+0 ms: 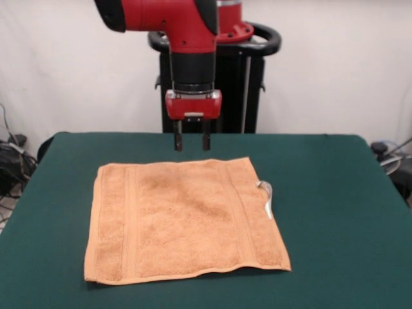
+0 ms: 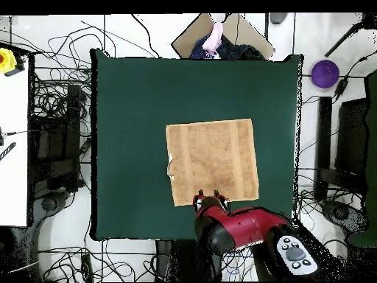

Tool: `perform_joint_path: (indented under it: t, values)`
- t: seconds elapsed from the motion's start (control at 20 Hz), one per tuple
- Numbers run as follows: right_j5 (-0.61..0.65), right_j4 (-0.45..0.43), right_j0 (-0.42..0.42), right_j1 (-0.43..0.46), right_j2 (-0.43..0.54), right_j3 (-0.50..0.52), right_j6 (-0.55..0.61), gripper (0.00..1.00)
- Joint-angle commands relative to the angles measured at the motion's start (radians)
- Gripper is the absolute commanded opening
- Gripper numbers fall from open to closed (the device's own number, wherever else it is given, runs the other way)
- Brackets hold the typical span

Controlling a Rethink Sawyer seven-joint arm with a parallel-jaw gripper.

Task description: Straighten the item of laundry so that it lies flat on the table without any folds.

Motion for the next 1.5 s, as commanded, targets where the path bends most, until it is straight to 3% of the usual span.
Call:
perform_joint_path:
  t: [0.05,1.5]
  values:
    - [-0.048,-0.017,0.021,0.011,-0.022,0.001,0.083,1.00]
    - [-0.078,-0.049,0.019,0.021,-0.060,-0.022,0.061,1.00]
